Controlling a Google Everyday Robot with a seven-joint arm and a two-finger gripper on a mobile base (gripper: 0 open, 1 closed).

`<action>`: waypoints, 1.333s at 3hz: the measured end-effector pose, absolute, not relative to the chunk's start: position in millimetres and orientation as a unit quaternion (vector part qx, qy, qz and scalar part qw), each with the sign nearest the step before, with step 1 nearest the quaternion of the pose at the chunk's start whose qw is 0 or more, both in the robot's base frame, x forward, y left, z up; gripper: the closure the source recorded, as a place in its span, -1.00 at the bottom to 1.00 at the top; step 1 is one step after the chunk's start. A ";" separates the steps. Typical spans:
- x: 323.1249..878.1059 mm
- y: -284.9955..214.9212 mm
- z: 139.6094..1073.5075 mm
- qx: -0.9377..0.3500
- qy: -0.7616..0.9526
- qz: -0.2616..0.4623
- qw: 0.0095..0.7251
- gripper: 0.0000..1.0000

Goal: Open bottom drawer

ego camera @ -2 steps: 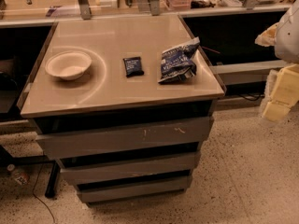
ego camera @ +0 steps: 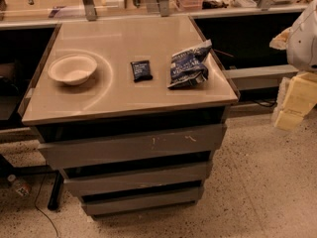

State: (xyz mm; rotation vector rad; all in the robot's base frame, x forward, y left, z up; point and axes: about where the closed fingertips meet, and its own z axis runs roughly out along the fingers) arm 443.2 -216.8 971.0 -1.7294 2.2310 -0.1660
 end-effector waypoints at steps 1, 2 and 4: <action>439.6 -212.1 912.2 -0.602 0.785 -0.031 0.142 -1.00; 425.7 -192.1 818.8 -0.611 0.781 0.032 0.123 -1.00; 406.2 -170.3 696.8 -0.611 0.780 0.099 0.087 -1.00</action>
Offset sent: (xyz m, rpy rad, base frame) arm -0.0560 0.0509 -0.3208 0.1761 0.3972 0.0890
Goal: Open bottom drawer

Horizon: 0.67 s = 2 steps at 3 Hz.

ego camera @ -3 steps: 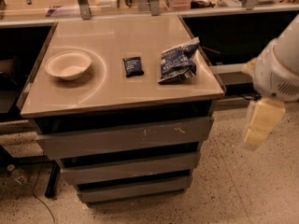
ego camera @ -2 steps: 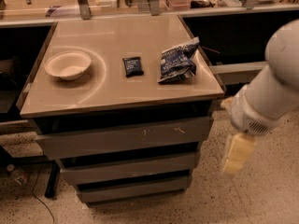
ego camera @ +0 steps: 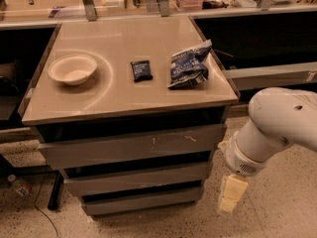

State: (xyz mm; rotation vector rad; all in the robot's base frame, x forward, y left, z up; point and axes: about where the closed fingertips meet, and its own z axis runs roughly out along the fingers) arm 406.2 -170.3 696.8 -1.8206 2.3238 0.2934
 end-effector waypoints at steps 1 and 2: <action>395.6 -157.9 645.2 -0.603 0.782 0.143 0.072 -1.00; 380.7 -144.7 563.0 -0.591 0.785 0.181 0.053 -1.00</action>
Offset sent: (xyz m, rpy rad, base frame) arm -0.0366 0.0416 -0.2392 0.1354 0.2240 -0.0426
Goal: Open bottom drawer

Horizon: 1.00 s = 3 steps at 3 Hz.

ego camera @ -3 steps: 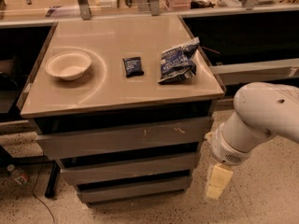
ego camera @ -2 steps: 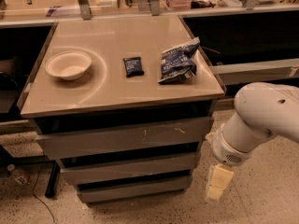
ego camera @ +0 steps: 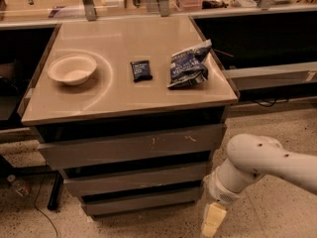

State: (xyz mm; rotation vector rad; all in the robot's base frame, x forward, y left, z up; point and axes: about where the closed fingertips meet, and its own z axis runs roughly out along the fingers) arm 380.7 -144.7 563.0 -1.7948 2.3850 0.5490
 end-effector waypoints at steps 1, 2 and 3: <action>382.9 -128.4 484.4 -0.578 0.787 0.209 0.052 -1.00; 383.0 -128.5 484.7 -0.578 0.787 0.209 0.052 -1.00; 381.9 -122.8 468.5 -0.584 0.779 0.219 0.060 -1.00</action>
Offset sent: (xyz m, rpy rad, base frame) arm 0.0049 0.0115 -0.0603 0.0278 0.0225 -0.0146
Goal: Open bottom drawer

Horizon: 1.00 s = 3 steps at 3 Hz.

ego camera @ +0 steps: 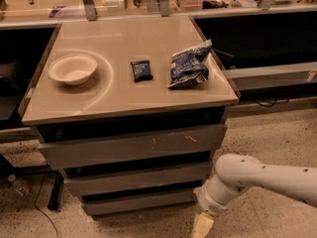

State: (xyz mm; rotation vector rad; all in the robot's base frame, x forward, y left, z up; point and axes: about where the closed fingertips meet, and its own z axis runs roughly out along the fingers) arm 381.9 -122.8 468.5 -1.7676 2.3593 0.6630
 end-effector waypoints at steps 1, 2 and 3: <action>401.1 -117.3 427.9 -0.577 0.783 0.219 0.076 -1.00; 423.2 -110.7 383.1 -0.572 0.786 0.218 0.085 -1.00; 433.8 -106.8 343.7 -0.564 0.791 0.226 0.076 -1.00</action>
Offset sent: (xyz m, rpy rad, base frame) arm 0.0685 0.0183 -0.1337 0.0359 -0.0570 -0.0552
